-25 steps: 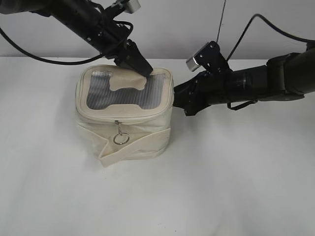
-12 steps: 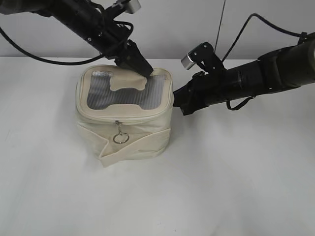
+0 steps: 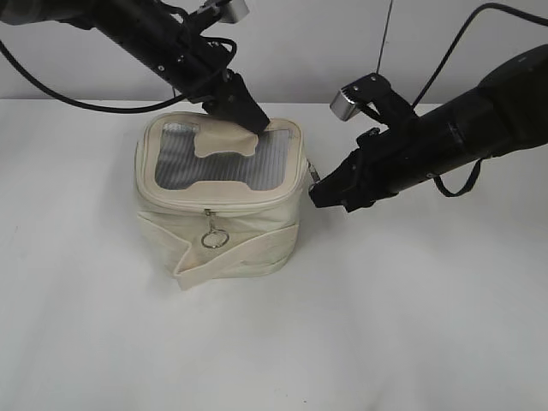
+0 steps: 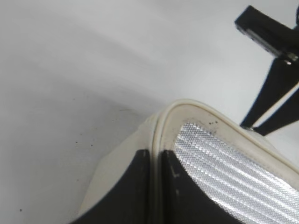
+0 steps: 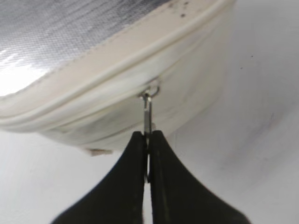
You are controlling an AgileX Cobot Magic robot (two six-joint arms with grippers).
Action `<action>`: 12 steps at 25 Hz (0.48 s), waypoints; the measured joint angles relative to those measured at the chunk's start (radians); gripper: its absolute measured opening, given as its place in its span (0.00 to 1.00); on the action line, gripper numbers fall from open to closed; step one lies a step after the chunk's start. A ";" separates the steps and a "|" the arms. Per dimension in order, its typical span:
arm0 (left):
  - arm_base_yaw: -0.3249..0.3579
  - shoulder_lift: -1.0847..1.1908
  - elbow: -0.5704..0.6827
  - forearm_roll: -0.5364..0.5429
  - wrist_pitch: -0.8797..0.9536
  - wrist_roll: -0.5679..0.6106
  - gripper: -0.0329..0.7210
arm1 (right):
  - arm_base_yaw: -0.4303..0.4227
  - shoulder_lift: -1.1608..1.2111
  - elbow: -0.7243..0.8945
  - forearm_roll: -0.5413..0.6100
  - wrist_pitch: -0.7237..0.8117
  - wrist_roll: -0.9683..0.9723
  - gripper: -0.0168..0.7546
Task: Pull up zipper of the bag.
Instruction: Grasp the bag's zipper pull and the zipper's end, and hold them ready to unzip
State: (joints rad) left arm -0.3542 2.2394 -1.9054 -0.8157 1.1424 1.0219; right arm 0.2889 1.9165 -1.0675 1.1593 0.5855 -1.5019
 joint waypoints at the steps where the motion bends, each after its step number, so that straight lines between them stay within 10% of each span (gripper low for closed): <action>1: 0.000 0.000 0.000 0.003 -0.004 -0.010 0.09 | 0.000 -0.014 0.009 -0.015 0.015 0.020 0.03; 12: -0.003 -0.011 0.010 0.020 -0.082 -0.182 0.09 | 0.087 -0.065 0.058 -0.032 0.140 0.226 0.03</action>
State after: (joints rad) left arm -0.3572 2.2288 -1.8959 -0.7959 1.0599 0.8401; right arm 0.3757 1.8512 -1.0094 1.1275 0.7258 -1.2764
